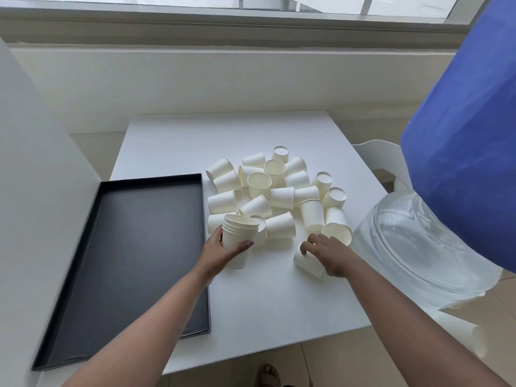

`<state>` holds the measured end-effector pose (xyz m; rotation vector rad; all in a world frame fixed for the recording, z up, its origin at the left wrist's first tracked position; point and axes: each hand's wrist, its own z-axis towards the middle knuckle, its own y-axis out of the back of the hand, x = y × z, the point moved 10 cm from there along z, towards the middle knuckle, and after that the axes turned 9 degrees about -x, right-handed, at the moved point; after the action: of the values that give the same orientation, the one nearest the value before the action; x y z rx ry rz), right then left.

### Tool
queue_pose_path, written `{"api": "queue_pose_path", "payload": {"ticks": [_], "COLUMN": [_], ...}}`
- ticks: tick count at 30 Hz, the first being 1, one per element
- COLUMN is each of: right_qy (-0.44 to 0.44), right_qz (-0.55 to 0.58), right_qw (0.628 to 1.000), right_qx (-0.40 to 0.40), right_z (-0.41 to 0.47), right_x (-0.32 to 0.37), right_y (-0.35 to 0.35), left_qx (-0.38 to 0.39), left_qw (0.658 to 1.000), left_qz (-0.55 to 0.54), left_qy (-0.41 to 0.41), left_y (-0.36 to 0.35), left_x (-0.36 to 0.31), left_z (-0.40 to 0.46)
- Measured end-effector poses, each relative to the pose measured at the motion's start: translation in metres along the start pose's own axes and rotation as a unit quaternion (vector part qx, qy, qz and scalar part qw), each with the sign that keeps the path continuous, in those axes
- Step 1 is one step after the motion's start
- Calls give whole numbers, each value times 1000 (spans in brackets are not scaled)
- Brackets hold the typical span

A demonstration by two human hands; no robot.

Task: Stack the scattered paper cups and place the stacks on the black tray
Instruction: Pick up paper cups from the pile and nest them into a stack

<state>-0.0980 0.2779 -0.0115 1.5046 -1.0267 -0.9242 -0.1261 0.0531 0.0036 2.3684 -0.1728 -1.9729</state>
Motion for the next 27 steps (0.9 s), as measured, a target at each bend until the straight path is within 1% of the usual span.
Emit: {"api": "queue_pose_path", "payload": {"ticks": [5,6,8,13,14,16,17,19,20,21,22,25,27], "right_qy": [69,81,105,113,100,32,-17,-114,-149,-174,-187,-192,-189], "right_qz": [-29,-35,-32,-18,7,71,116,223,273,310,336,411,429], "right_qw": [997,995,984,953,946,925,909,860,835,820,813,805,809], "right_qx": [-22,-50,-139,-279,-309,-371,-399,-444,-453,-449,-437,-382,-355], "right_z": [3,4,2,-3,-4,-6,-6,-5,-1,5,12,33,42], "right_x": [23,29,39,47,42,25,13,-7,-14,-17,-18,-7,1], "right_y": [12,20,44,85,93,113,122,138,143,146,146,141,136], "left_qx": [-9,-10,-11,-13,-10,-1,6,19,26,34,41,58,63], "left_qw": [1000,1000,1000,1000,1000,1000,1000,1000,1000,999,999,997,997], "left_qz": [-15,-17,-19,-18,-18,-13,-8,5,10,17,24,43,51], "left_qy": [12,12,15,13,11,6,4,2,1,-2,-5,-11,-13], "left_y": [5,6,6,8,8,7,7,4,2,0,-3,-8,-10], "left_x": [2,2,3,3,3,2,3,3,3,3,3,1,1], "left_z": [3,4,5,6,6,6,5,4,3,3,2,1,2]}}
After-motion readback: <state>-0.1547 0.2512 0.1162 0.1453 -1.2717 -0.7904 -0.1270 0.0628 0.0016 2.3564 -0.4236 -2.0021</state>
